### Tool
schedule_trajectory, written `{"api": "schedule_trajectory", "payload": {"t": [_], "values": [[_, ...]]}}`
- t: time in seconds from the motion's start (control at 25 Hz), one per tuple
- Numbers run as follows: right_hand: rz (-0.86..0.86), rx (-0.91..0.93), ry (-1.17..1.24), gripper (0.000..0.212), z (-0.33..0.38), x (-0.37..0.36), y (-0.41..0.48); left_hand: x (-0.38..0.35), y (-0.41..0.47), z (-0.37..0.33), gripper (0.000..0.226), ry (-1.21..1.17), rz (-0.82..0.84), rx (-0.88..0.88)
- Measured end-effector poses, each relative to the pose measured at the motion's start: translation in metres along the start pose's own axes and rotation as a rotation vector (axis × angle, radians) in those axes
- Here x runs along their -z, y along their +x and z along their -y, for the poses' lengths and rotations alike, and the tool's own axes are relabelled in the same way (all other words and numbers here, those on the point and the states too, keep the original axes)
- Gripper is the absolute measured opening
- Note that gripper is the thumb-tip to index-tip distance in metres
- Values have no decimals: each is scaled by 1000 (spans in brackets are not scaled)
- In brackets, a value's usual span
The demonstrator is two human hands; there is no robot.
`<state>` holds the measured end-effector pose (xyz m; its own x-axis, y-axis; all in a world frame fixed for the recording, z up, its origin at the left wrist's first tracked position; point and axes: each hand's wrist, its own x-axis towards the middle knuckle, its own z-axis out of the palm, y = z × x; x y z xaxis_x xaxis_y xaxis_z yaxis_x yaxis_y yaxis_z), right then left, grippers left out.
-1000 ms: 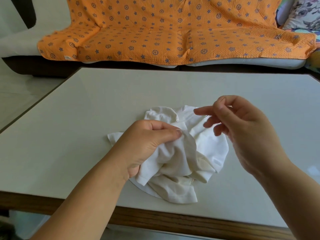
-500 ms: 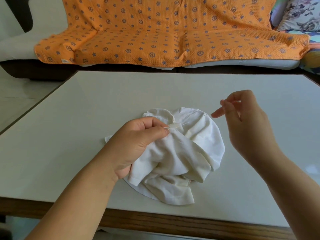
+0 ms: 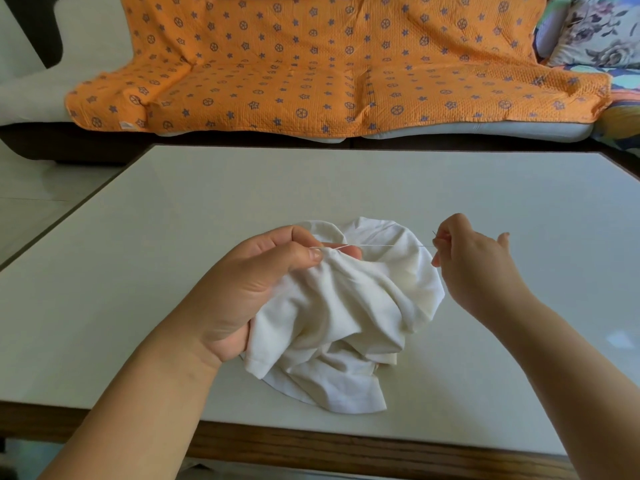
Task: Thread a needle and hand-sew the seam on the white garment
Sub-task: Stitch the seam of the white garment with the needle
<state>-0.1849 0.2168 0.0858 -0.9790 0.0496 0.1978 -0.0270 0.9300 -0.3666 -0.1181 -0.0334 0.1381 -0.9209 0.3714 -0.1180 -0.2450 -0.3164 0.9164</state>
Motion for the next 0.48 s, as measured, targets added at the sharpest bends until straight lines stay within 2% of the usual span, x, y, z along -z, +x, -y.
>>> {"api": "schedule_trajectory", "payload": {"t": [0.2,0.48], "values": [[25,13,-13,14,-8,-6,4,3,0,0,4,-57,42,-51],[52,-11,-10,10,-16,-9,3,0,0,0,4,-34,22,-75]]}}
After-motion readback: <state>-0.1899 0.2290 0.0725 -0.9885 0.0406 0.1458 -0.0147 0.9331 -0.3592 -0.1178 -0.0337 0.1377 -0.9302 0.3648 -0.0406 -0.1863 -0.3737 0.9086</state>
